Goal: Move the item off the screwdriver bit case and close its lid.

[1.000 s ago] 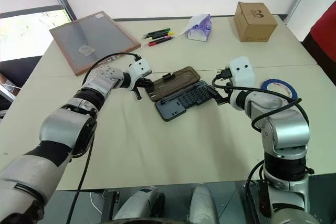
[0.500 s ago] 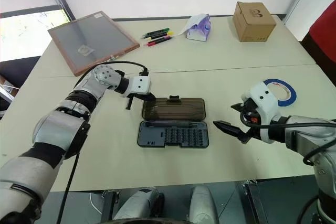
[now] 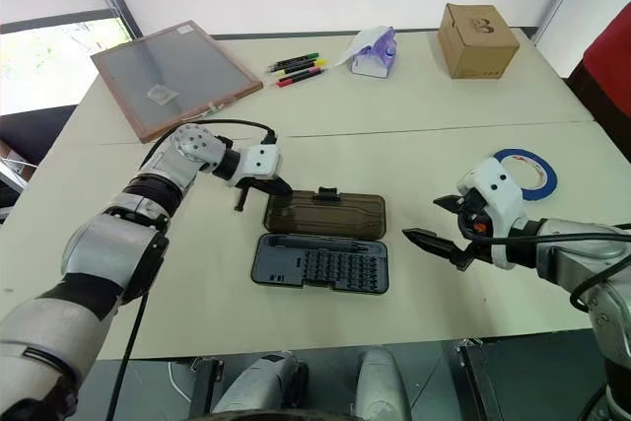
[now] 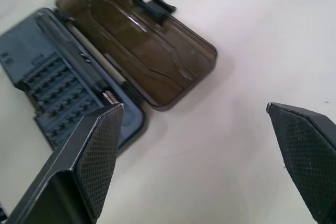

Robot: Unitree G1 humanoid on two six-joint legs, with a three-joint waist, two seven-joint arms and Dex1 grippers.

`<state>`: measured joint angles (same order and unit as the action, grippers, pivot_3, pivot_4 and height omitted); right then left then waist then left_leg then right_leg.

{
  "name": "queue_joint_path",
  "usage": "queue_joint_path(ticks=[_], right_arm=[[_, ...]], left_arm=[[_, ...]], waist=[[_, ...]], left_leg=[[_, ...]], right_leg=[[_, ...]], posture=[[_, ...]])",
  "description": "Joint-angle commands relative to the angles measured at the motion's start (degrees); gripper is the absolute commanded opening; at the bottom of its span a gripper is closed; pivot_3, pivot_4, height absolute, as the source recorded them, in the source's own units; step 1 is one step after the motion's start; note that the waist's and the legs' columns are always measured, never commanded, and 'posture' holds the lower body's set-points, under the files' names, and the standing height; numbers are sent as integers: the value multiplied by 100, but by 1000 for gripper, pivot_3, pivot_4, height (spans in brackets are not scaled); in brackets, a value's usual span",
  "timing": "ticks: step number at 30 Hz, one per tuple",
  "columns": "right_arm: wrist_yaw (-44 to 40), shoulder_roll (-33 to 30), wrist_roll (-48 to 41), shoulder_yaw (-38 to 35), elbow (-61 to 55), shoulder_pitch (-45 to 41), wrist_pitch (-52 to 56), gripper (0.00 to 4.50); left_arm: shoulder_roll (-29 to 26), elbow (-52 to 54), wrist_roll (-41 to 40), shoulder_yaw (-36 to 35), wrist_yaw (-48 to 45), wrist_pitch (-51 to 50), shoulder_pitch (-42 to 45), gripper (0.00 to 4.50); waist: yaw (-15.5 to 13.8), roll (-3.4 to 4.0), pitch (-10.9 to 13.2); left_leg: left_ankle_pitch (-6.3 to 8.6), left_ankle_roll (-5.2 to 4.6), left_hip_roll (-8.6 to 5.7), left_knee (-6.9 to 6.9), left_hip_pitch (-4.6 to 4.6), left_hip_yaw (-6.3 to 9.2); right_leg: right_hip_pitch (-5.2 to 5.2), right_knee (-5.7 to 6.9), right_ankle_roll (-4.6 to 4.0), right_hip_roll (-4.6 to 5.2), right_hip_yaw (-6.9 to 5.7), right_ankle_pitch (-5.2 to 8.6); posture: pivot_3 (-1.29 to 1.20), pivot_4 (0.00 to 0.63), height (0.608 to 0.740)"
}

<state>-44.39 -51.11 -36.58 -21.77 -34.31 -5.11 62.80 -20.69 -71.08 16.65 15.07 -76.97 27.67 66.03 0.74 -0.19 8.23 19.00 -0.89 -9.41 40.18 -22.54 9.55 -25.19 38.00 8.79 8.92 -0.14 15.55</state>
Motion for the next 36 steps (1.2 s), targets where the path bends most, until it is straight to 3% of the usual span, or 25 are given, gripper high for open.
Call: queue_joint_path(ticks=[1, 10, 19, 33, 36], right_arm=[[65, -102, 27, 18, 44, -89, -210, 4500], [211, -76, 55, 217, 171, -144, -376, 4500], [322, -47, 168, 491, 340, -240, -572, 4500], [360, -58, 219, 652, 489, -308, -734, 4500], [382, -55, 217, 645, 481, -279, -741, 4500]], left_arm=[[-184, 17, 21, 89, -270, -81, -125, 42], [-435, 104, 103, 151, -160, -271, -213, 42], [-429, 168, -7, -13, 591, -760, -261, 42], [-399, 186, -33, 59, 919, -484, -276, 42], [-353, 166, -47, 32, 1091, -352, -257, 990]], waist=[[5, 0, 0], [23, 0, 0], [6, -1, -1], [-22, -1, -1], [-34, -2, -1]], left_leg=[[0, 0, 1, 0, 0, -1], [0, 0, 8, 0, 0, -4], [-1, 2, 9, 16, 5, -8], [-2, 3, 9, 54, 5, -3], [-1, 3, 9, 60, 5, -1]], right_leg=[[0, 0, 0, -1, 0, 0], [-1, 0, 0, -5, 0, 0], [2, 2, 0, -6, 0, 0], [20, 3, 0, -10, 0, 0], [23, 2, 0, -10, 0, 0]], posture=[[0, 150, 740], [0, 150, 740], [0, 150, 740], [0, 150, 740], [0, 150, 740]])
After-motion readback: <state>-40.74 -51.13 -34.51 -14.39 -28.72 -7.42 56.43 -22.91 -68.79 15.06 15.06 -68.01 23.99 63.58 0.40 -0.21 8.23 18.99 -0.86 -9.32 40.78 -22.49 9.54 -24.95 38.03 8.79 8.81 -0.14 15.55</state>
